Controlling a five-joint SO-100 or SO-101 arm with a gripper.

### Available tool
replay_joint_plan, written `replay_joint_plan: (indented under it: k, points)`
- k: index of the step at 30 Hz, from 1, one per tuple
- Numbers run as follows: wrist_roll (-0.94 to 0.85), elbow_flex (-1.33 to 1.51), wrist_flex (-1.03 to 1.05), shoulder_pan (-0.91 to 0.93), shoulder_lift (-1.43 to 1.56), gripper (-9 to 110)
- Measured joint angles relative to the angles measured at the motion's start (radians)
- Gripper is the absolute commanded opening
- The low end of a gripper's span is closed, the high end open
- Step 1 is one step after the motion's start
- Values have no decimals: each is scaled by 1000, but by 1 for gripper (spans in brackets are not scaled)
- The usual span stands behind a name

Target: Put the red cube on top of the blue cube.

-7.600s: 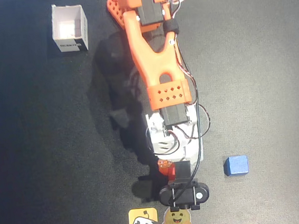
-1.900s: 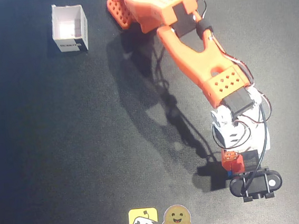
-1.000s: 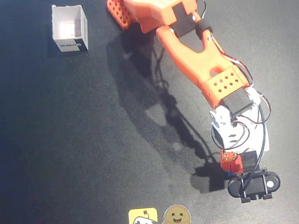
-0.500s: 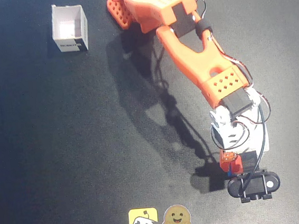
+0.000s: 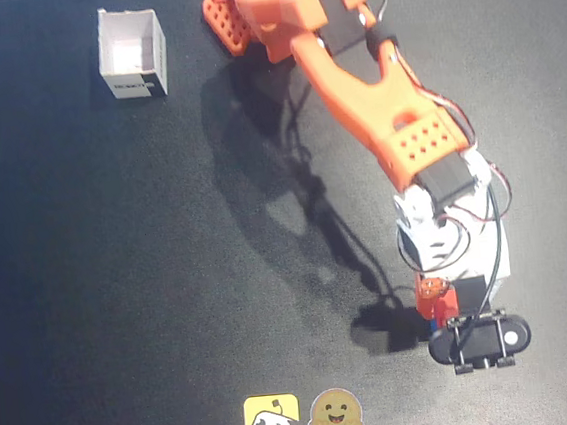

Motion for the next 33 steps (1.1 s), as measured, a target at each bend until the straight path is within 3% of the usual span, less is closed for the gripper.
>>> replay_joint_plan:
  k: [13,22,33]
  points:
    - [20,397,-67,11,413,17]
    - [-167,716,-67,143,726,0]
    - [-250,1071,-57,250,1095,0]
